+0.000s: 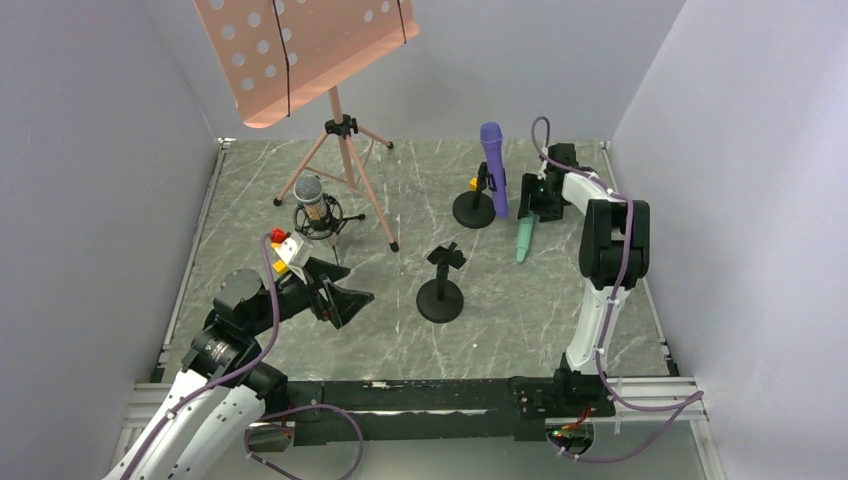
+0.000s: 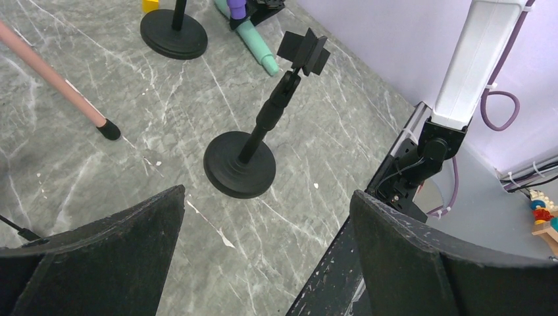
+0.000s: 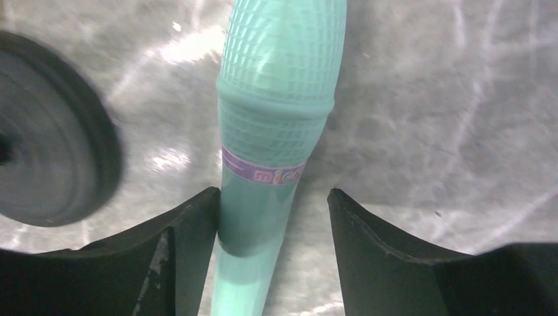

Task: Attach the microphones to the stand

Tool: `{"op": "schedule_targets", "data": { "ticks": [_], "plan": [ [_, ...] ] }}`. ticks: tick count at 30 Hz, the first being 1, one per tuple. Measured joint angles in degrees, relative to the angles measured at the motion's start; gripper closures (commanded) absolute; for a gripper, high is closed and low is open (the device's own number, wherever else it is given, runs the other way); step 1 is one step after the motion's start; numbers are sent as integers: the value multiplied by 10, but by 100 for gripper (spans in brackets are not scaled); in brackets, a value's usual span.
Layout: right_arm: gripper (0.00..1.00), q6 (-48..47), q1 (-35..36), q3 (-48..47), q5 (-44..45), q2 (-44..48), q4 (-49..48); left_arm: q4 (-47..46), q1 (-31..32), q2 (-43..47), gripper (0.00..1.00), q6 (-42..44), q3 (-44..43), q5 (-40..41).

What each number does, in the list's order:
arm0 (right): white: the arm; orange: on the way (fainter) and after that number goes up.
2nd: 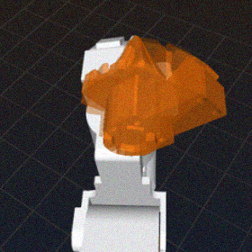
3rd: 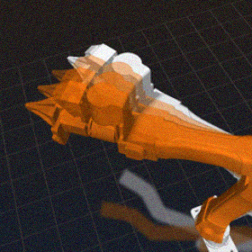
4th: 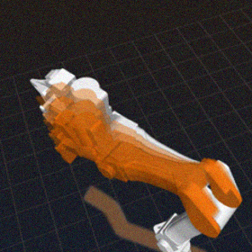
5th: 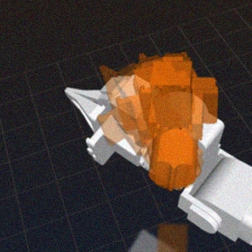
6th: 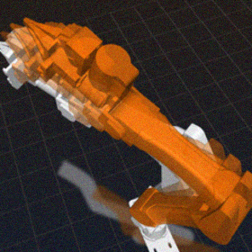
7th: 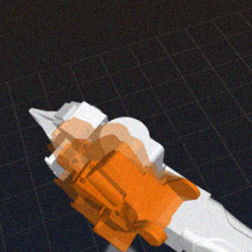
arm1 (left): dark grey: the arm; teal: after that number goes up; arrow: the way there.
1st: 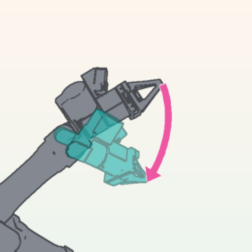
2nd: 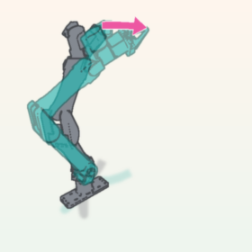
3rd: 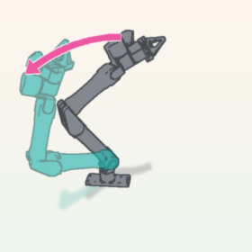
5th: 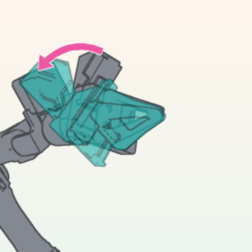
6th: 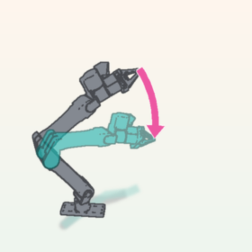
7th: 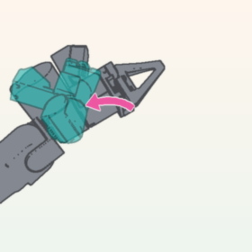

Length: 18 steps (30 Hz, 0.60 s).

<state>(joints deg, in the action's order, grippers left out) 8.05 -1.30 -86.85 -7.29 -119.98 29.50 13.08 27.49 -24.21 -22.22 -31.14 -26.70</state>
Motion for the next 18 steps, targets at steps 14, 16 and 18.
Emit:
{"op": "schedule_targets", "data": {
  "ticks": [14,16,18],
  "plan": [
    [43,-77,-16,121,24,84,2,-6,0,9,1,-12,3,-5],
    [47,-84,-17,137,27,96,2,-9,0,16,1,-14,7,-6],
    [56,-90,-18,151,29,105,2,-11,0,19,1,-16,9,-7]
  ]
}}
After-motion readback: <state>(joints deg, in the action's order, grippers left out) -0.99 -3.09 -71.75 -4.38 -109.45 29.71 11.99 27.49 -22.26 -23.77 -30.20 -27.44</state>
